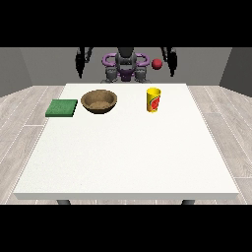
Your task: Pick the cup and pour the ball into the bowl, then pick the bowl and place it on the pad
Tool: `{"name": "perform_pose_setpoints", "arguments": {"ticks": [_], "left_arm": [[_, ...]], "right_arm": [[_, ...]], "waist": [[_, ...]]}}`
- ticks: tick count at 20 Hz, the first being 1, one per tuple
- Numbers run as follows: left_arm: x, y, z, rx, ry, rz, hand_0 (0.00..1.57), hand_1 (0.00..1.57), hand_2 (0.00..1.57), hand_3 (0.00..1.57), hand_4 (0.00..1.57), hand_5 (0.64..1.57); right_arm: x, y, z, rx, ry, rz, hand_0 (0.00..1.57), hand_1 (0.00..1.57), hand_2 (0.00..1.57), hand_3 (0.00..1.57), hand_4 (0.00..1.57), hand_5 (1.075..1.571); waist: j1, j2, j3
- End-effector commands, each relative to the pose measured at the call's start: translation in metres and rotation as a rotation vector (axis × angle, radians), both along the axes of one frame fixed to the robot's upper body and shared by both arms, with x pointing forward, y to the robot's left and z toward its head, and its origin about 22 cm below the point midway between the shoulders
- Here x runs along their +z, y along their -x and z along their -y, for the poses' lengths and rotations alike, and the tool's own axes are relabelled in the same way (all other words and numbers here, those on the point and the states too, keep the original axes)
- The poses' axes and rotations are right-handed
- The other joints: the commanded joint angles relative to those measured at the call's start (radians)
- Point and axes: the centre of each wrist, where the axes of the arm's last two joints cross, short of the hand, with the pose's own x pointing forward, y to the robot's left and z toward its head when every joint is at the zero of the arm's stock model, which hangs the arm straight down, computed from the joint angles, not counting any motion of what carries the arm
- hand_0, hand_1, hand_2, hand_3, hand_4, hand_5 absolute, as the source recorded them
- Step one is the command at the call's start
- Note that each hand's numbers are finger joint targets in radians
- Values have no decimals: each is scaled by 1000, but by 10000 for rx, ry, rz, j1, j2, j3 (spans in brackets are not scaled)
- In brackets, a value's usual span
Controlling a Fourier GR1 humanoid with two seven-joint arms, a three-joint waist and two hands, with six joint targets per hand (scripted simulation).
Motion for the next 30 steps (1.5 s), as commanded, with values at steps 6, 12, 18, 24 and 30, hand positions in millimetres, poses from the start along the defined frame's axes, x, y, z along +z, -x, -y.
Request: {"name": "perform_pose_setpoints", "arguments": {"ticks": [6, 12, 18, 24, 30], "left_arm": [[31, -1, -10, 156, -154, 41, 0, 0, 0, 0, 664, 1566], [44, 20, 27, 547, 2749, -2342, 0, 0, 0, 0, 637, 1564], [93, -8, 30, 685, 2493, -237, 0, 0, 0, 0, 556, 1555], [71, -28, 44, 448, 1761, 1729, 0, 0, 0, 0, 583, 1544], [60, -45, 19, 497, 1024, 3254, 0, 0, 0, 0, 551, 1487]], "right_arm": [[32, -1, 11, -6, 442, 97, 0, 0, 0, 0, 875, 1533], [56, 22, 12, -911, -1308, -2168, 0, 0, 0, 0, 861, 1532], [101, 20, 0, -360, -1162, -119, 0, 0, 0, 0, 760, 1548], [102, -3, -19, -15, -1322, 1912, 0, 0, 0, 0, 730, 1550], [96, -21, 1, -93, -1415, 3184, 0, 0, 0, 0, 691, 1543]], "waist": [[82, -2802, -86], [-109, -4005, -47], [-679, -1772, -49], [-696, 736, -50], [-616, 2281, -49]]}}
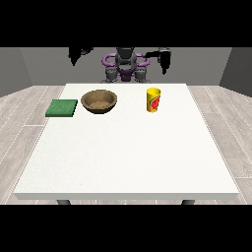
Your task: Pick the cup and pour the ball into the bowl, then pick the bowl and place it on the pad
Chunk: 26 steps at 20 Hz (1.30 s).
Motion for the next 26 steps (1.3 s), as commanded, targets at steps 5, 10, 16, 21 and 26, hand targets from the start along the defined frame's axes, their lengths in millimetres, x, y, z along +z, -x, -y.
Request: {"name": "perform_pose_setpoints", "arguments": {"ticks": [5, 10, 16, 21, 26], "left_arm": [[-47, -25, -30, 355, -375, 564, 0, 0, 0, 0, 360, 1483], [-88, -28, -37, 152, -626, -153, 0, 0, 0, 0, 0, 1451], [-104, -45, -44, 26, -680, -168, 0, 0, 0, 0, 162, 1432], [-141, -35, -34, -77, -505, -660, 0, 0, 0, 0, 183, 1423], [-138, -52, -56, 532, -267, -607, 0, 0, 0, 0, 887, 1555]], "right_arm": [[8, -13, 31, 384, 279, 1184, 0, 0, 0, 0, 681, 1551], [-1, -18, 54, 108, 73, 703, 0, 0, 0, 0, 667, 1559], [-26, -23, 59, 121, 81, 422, 0, 0, 0, 0, 672, 1562], [-30, -28, 79, -151, 38, 21, 0, 0, 0, 0, 675, 1564], [-19, -27, 78, -113, 142, 364, 0, 0, 0, 0, 674, 1566]], "waist": [[-509, 1343, -4], [-367, 866, -2], [-319, 857, -3], [-202, 556, -3], [-539, 897, -5]]}}
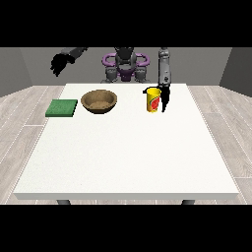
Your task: Pick the cup and pour the ball into the bowl, then pick the bowl and place it on the pad
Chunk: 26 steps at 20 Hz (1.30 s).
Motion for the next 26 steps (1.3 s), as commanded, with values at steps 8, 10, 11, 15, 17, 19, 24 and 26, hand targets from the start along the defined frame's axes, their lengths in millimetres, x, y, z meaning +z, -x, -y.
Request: {"name": "perform_pose_setpoints", "arguments": {"ticks": [8, 10, 11, 15, 17, 19, 24, 26], "left_arm": [[-19, -1, -20, 1950, -1898, 571, 1283, 1283, 1571, 1571, 1366, 1457], [-20, -4, -8, 1531, -2221, 168, 1286, 1286, 1571, 1571, 1391, 1447], [-17, -9, 0, 1578, -2544, 195, 1283, 1283, 1571, 1571, 1408, 1418], [12, -31, 37, 1428, -4079, -442, 1269, 1269, 1571, 1571, 1413, 1430], [10, -28, 65, 1056, -5336, -119, 1286, 1286, 1571, 1571, 1413, 1467], [0, -23, 50, 1559, -6898, -438, 1313, 1313, 1571, 1571, 1399, 1502], [15, -40, 76, 1378, -10630, 0, 1357, 1357, 1571, 1571, 1456, 1535], [10, -38, 96, 1203, -11236, -553, 1357, 1357, 1571, 1571, 1456, 1535]], "right_arm": [[51, 1, 38, 981, 63, 1079, 0, 0, 0, 164, 642, 1568], [53, -1, 50, 410, 38, 509, 0, 0, 0, 149, 631, 1565], [42, 0, 36, 474, -33, 350, 0, 0, 0, 151, 628, 1566], [9, -3, 52, 73, -74, -1100, 0, 0, 0, 311, 642, 1566], [-1, -6, 68, -345, -349, -1257, 0, 0, 0, 314, 629, 1563], [-15, 6, 52, 316, -255, -1942, 0, 0, 0, 302, 638, 1564], [-16, 0, 85, -298, -404, -2048, 0, 0, 0, 151, 668, 1561], [-28, 2, 79, -524, -345, -2580, 0, 0, 0, 83, 675, 1561]], "waist": [[-1132, 923, -5], [-818, 466, -1], [-764, 293, 0], [-369, -1233, 20], [10, -1421, 36], [-450, -2107, 39], [-172, -2189, 85], [73, -2565, 38]]}}
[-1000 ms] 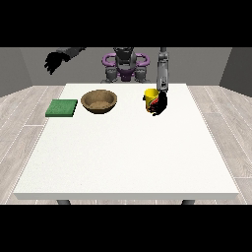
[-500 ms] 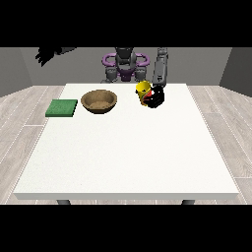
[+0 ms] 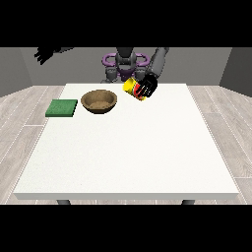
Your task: Pick the cup and pour the ball into the bowl, then pick the bowl and place it on the pad
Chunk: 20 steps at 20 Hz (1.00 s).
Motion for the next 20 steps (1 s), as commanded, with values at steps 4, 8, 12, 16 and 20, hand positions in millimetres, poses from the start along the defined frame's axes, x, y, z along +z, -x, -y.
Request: {"name": "perform_pose_setpoints", "arguments": {"ticks": [4, 8, 12, 16, 20], "left_arm": [[21, -15, 67, -67, -2716, -252, 1357, 1357, 1571, 1571, 1456, 1535], [35, -13, 111, -142, -4257, -363, 1365, 1365, 1571, 1571, 1470, 1529], [59, -26, 127, 157, -6050, -67, 1351, 1351, 1571, 1571, 1364, 1563], [56, -22, 136, 353, -8337, 518, 1470, 1470, 1571, 1571, 1099, 1570], [85, -22, 161, 589, -9803, 600, 730, 730, 1571, 1569, 1012, 1570]], "right_arm": [[-15, 3, 26, -359, -286, -311, 0, 0, 0, 0, 688, 1560], [-31, -3, 17, 25, -356, -801, 0, 0, 0, 0, 693, 1558], [-23, -5, 33, -319, -418, -735, 0, 0, 0, 127, 691, 1554], [-30, -12, 19, -112, -402, -808, 0, 0, 0, 248, 698, 1556], [-34, -16, 25, 100, -582, -781, 0, 0, 0, 300, 699, 1555]], "waist": [[384, -329, -43], [208, -675, -39], [329, -643, -44], [205, -793, -44], [-172, -727, -42]]}}
